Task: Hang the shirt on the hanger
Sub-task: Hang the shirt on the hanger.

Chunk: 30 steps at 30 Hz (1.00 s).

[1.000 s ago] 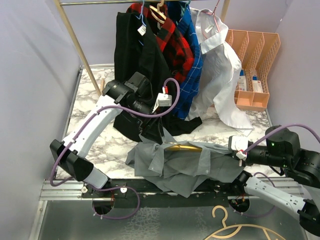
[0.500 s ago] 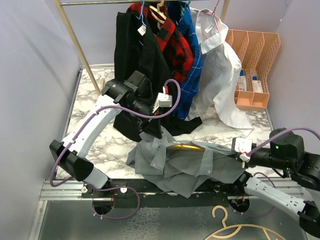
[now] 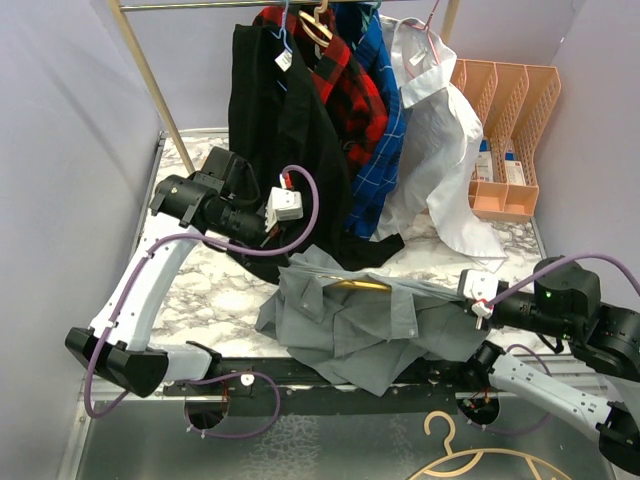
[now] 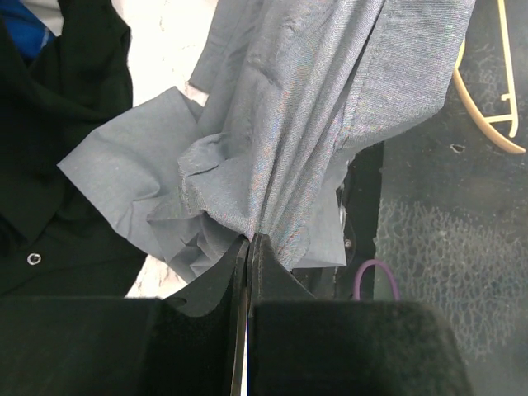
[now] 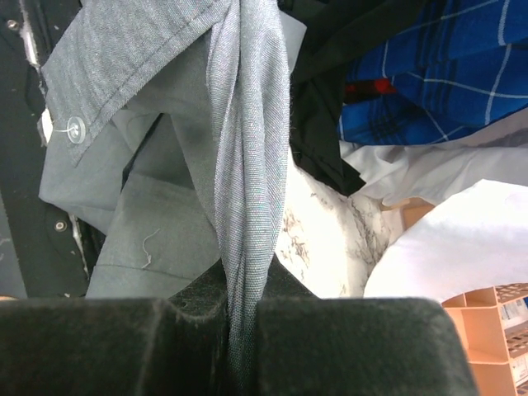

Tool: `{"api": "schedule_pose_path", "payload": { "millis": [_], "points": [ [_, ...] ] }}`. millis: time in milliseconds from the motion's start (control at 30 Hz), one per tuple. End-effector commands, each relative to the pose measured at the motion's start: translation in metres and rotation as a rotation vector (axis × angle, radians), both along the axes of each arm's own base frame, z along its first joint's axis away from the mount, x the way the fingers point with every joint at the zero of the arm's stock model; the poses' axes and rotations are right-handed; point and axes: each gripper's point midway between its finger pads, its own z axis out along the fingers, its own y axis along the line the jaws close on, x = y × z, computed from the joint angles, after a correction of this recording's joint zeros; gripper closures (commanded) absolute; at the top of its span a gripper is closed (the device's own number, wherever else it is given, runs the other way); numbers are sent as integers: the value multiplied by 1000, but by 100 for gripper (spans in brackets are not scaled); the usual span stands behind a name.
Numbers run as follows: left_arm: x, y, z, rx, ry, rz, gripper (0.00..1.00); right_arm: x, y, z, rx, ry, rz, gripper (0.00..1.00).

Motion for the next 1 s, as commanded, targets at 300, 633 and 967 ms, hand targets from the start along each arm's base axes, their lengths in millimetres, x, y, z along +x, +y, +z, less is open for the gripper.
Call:
{"api": "schedule_pose_path", "payload": {
  "millis": [300, 633, 967],
  "points": [
    [19, 20, 9, 85, -91, 106, 50, 13, -3, 46, 183, -133, -93, 99],
    [21, 35, -18, 110, -220, 41, 51, -43, -8, 99, 401, -242, 119, 99],
    [40, 56, -30, 102, -246, 8, 54, -67, -43, 129, 500, -253, 81, 99]
  ]
}}
